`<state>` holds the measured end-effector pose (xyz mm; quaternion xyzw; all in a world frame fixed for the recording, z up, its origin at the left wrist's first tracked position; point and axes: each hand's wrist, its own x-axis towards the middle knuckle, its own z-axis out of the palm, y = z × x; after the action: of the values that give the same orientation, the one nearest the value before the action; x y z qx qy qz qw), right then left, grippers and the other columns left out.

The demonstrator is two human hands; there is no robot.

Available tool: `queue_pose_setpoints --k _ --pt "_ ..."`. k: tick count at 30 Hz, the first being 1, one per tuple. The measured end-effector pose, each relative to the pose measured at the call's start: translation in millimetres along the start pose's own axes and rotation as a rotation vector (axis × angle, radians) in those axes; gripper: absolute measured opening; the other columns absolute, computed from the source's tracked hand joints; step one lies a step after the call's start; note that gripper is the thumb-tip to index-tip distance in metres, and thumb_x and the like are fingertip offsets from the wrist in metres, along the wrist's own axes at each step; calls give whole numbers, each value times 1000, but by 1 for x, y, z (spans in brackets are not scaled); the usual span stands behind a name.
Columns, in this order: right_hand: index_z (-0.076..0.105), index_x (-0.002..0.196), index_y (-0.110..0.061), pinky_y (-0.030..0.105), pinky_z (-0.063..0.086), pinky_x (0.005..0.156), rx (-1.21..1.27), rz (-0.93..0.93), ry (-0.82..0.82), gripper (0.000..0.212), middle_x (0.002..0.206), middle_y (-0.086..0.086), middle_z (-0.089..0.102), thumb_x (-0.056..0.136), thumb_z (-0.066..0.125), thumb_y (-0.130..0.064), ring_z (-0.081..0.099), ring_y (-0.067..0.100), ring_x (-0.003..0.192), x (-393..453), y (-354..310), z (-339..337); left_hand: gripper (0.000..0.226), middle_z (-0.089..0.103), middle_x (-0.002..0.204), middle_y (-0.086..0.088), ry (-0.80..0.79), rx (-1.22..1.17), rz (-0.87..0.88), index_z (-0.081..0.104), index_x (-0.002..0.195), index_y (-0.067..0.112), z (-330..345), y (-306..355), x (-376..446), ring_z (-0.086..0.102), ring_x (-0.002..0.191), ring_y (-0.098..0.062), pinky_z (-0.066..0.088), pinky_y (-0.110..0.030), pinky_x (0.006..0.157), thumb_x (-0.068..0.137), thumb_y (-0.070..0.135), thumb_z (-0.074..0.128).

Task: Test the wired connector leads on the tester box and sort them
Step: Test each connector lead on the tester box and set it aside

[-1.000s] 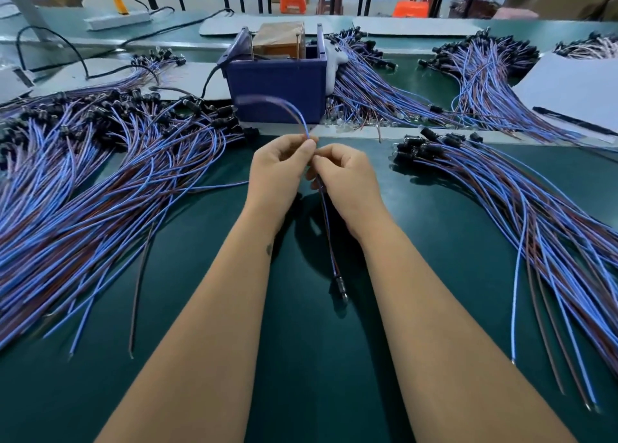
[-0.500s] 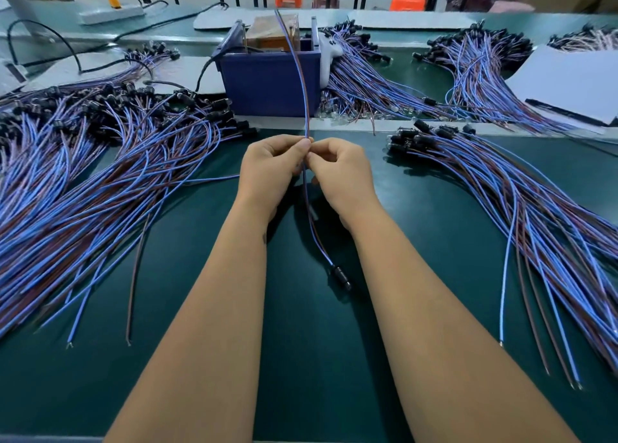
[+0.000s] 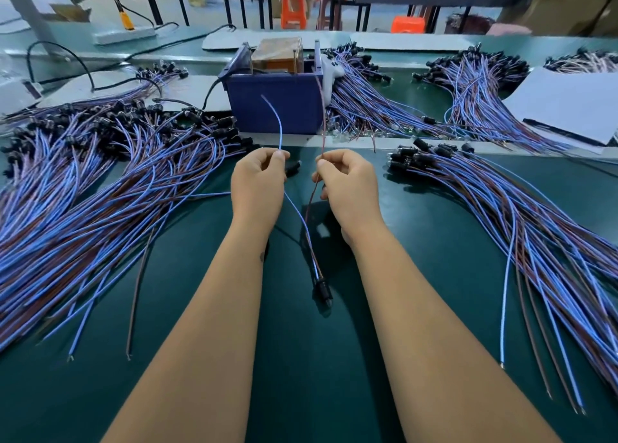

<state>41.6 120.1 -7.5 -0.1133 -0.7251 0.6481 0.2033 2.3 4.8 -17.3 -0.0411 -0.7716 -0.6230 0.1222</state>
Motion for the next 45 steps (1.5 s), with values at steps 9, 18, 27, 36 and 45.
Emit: queue_pose_setpoints --k 9,18,27,36,45 --pt "64 87 -23 34 49 70 7 -15 -8 13 69 -2 63 94 58 -13 55 12 66 0 -3 2 18 50 59 13 32 69 122 68 96 27 -4 3 2 42 55 -4 36 -22 58 100 25 50" --pt "66 92 -21 32 47 67 -32 3 -52 11 71 0 64 95 58 -15 53 12 67 0 -2 4 20 47 58 12 117 -18 204 70 102 24 -7 8 2 37 51 -3 32 -13 50 100 22 50" --pt "69 90 -21 30 48 68 -52 3 -56 13 74 1 65 93 59 -13 55 11 69 2 1 4 21 47 52 17 192 -51 246 69 91 29 -11 15 0 38 47 -2 30 -11 49 97 20 51" --pt "70 88 -19 32 51 73 -79 -12 -58 15 69 -5 64 92 59 -11 59 10 70 4 3 4 26 56 61 8 107 50 151 63 78 38 -11 6 5 50 61 -10 43 -25 62 96 24 52" --pt "70 86 -21 25 46 67 -101 -18 -72 17 67 -9 63 92 58 -11 54 7 64 4 5 4 21 56 62 11 136 78 66 69 90 23 -12 2 10 46 56 -3 38 -15 56 97 23 50"
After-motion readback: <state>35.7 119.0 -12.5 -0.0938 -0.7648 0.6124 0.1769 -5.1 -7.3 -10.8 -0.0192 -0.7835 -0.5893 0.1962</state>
